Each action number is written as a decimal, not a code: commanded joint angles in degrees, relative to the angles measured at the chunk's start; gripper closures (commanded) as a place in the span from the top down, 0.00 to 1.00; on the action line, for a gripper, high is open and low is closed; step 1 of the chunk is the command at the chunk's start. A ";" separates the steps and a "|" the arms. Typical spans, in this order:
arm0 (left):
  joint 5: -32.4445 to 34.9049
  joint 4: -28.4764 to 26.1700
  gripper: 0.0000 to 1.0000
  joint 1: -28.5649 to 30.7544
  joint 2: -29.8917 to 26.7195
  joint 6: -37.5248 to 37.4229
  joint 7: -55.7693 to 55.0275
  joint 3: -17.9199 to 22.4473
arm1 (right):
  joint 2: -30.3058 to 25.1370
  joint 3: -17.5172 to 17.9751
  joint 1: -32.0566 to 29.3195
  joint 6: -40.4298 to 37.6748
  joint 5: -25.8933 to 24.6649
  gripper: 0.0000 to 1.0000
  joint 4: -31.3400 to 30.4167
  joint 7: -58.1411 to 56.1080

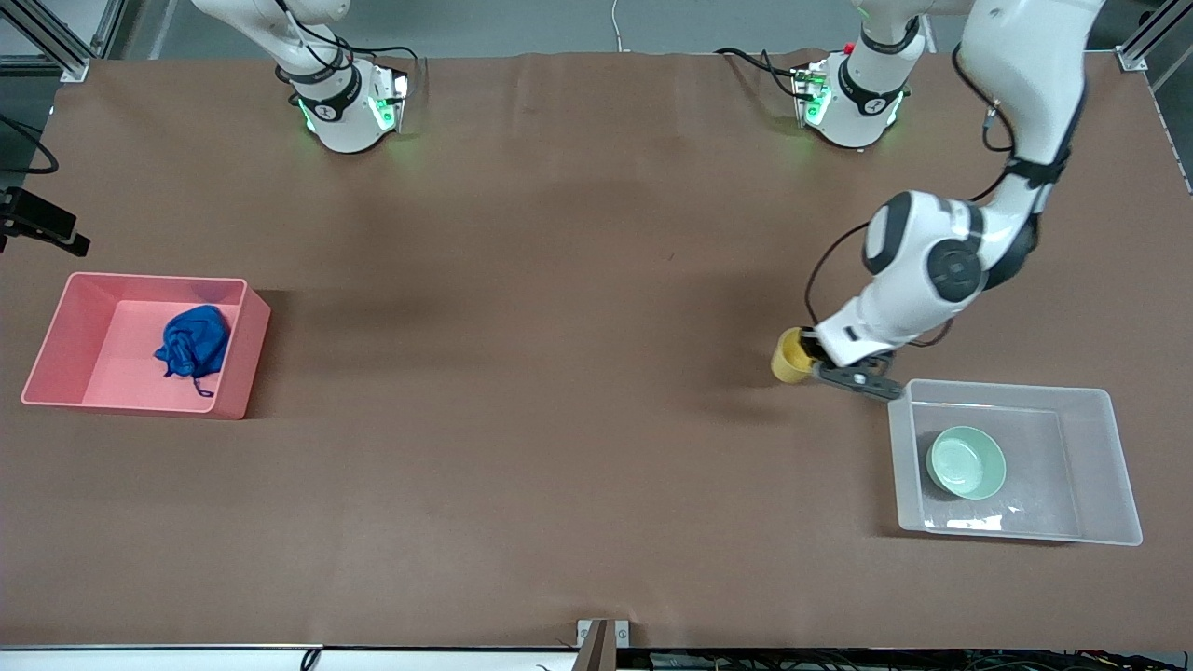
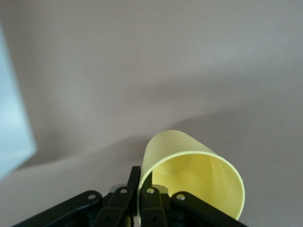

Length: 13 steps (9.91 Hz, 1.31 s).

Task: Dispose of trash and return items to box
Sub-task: 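Carry the yellow cup with the left gripper into the green bowl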

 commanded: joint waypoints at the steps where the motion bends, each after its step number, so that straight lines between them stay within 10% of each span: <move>1: 1.48 7.73 0.00 0.31 -0.01 -8.77 0.67 5.68 | -1.11 -0.78 0.86 0.27 -0.82 1.00 -0.94 0.21; 6: 0.42 30.60 0.00 0.74 16.04 -15.77 14.98 17.12 | -1.11 -0.70 0.77 0.18 -0.82 1.00 -0.94 0.21; 12: 0.07 33.02 0.01 2.33 24.42 -11.56 21.07 19.51 | -1.11 -0.70 0.59 0.18 -0.82 1.00 -0.94 0.21; 13: 0.07 33.02 0.15 2.33 24.86 -11.20 20.98 19.51 | -1.19 -0.70 0.59 0.09 -0.82 1.00 -0.94 0.21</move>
